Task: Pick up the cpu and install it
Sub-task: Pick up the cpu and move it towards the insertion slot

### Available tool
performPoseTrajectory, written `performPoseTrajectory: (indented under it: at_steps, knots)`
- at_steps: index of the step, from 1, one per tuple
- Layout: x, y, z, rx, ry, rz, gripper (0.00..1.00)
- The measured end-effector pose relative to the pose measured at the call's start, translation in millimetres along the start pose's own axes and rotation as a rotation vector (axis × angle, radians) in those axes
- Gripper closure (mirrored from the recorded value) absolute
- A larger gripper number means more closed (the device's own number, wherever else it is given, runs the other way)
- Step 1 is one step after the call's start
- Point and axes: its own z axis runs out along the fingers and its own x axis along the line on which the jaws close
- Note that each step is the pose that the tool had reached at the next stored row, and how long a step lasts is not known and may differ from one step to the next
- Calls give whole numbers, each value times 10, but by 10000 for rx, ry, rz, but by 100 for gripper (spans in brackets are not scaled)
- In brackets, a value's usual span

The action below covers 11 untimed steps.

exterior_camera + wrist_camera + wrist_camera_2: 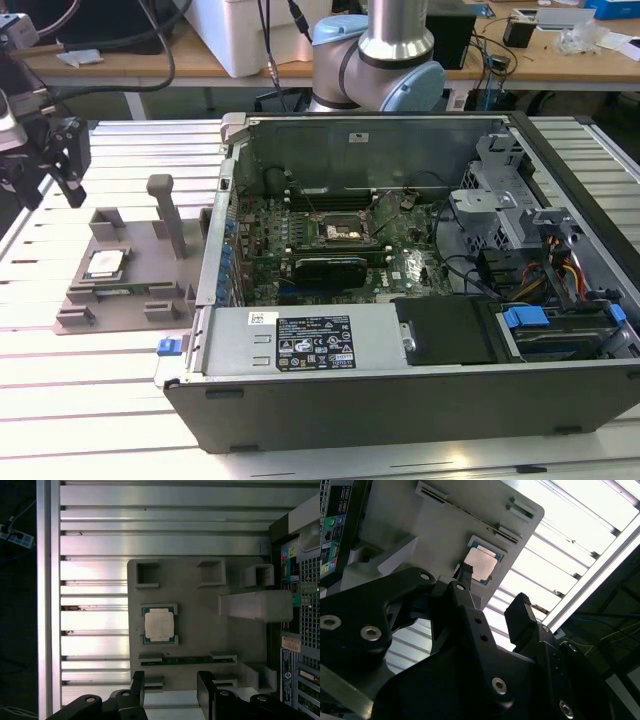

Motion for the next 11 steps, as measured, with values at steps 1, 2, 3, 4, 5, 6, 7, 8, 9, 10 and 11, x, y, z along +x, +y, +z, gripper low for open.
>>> performPoseTrajectory:
  at_steps: [1, 2, 3, 4, 5, 6, 7, 8, 9, 10, 11]
  knots:
    - [0, 0, 6, 0, 0, 0, 46]
    - [0, 0, 11, 0, 0, 0, 46]
    - [0, 0, 20, 0, -1, 0, 46]
    - [1, 0, 32, 0, 0, 0, 46]
    - [1, 0, 47, 0, -1, 0, 46]
    - [1, 0, 52, 0, 0, -1, 46]
    - [1, 0, 60, 0, 0, 0, 46]
    - [1, 0, 66, 0, -1, 0, 46]
    - [1, 0, 75, 0, -1, 0, 46]
    - [2, 0, 90, 0, -1, 0, 46]
    - [2, 0, 105, 0, 0, -1, 46]
